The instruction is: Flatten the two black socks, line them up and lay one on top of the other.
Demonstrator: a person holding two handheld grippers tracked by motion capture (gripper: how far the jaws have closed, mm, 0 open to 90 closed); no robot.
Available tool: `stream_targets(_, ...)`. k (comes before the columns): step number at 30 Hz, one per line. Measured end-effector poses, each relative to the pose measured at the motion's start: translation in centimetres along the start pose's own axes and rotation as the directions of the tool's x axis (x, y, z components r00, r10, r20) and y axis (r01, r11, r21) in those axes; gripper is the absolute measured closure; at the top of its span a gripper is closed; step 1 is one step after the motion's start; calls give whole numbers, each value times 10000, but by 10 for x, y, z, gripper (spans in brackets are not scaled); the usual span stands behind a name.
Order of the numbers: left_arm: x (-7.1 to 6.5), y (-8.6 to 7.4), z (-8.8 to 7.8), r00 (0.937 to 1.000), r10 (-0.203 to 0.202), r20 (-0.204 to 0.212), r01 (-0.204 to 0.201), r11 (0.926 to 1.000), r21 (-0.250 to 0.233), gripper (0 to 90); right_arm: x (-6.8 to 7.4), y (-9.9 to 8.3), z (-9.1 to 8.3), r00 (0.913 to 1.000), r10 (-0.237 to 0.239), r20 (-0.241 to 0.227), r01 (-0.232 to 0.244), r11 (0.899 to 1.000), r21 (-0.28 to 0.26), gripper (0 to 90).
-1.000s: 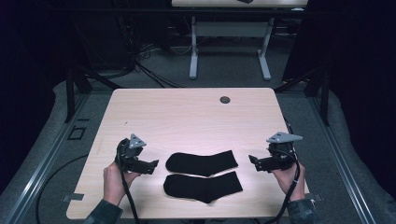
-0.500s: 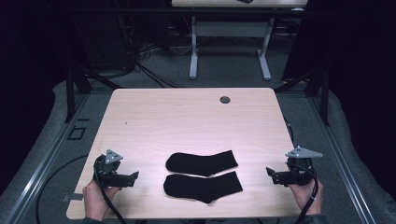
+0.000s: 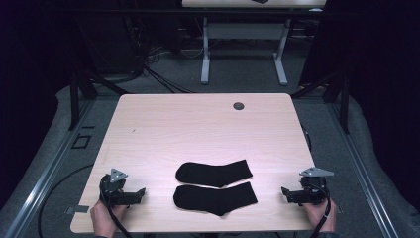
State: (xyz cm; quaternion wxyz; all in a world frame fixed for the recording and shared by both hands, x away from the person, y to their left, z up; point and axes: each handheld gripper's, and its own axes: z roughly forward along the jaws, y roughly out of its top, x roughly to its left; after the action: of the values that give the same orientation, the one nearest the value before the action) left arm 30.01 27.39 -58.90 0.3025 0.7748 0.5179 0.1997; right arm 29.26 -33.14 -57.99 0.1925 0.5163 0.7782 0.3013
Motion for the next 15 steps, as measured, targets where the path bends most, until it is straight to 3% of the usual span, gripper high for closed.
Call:
stream_targets(2, 0, -1, 1, 10000, -29, -13, 29, 9999, -168, 0, 1, -3, 4, 10000, -17, 95, 17, 10000, 55, 0)
stream_targets(4, 1, -3, 2, 10000, -55, -66, 53, 9991, -420, 0, 1, -6, 4, 10000, 17, 99, -14, 9996, -276, 0)
stream_targets(15, 2, -2, 4, 10000, -46, -28, 45, 9986, -526, 0, 1, -9, 5, 10000, -31, 49, 33, 9985, -546, 0)
